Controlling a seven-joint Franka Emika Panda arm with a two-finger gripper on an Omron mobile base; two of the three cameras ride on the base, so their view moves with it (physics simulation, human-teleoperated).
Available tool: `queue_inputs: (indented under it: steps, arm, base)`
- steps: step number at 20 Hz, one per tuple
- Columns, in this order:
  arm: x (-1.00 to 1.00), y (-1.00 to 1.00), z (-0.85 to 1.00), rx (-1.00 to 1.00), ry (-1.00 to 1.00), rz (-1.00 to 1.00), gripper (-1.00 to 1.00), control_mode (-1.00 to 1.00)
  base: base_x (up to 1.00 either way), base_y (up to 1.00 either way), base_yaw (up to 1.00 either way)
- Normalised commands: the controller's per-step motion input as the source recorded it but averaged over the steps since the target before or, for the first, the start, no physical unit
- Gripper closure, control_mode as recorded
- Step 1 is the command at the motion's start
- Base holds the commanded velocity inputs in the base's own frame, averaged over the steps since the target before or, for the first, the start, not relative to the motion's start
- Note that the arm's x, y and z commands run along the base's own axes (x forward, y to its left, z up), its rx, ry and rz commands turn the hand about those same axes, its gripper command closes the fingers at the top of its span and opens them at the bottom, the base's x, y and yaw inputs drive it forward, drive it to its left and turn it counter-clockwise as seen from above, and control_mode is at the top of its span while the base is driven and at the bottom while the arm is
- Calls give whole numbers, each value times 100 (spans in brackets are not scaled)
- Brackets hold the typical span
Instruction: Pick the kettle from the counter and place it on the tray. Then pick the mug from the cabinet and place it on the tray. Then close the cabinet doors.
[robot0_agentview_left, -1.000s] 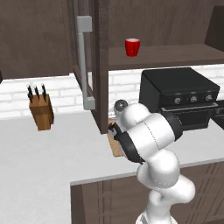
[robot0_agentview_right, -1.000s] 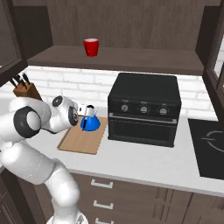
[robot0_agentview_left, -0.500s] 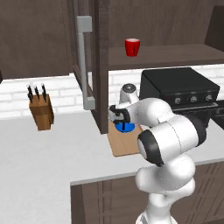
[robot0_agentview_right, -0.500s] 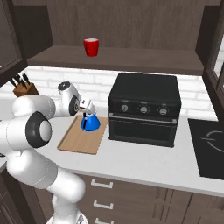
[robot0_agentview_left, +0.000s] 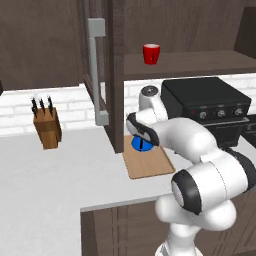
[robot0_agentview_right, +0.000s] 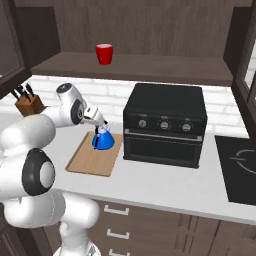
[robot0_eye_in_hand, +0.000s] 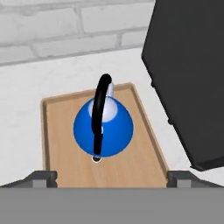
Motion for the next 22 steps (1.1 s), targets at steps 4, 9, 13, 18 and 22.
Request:
queue_inputs:
  steps: [4, 9, 13, 18, 22]
  arm:
    - [-83, -4, 79, 0, -4, 0, -100, -100]
    - [-72, -13, 99, 0, -13, 5, -100, -100]
    - [-41, -9, 100, 0, -30, 6, -100, -100]
    - [-12, -8, 92, 0, -20, 3, -100, -100]
    - [0, -4, 5, 0, 3, 5, -100, -100]
  base:
    - [0, 0, 0]
    - [0, 0, 0]
    - [0, 0, 0]
    - [0, 0, 0]
    - [0, 0, 0]
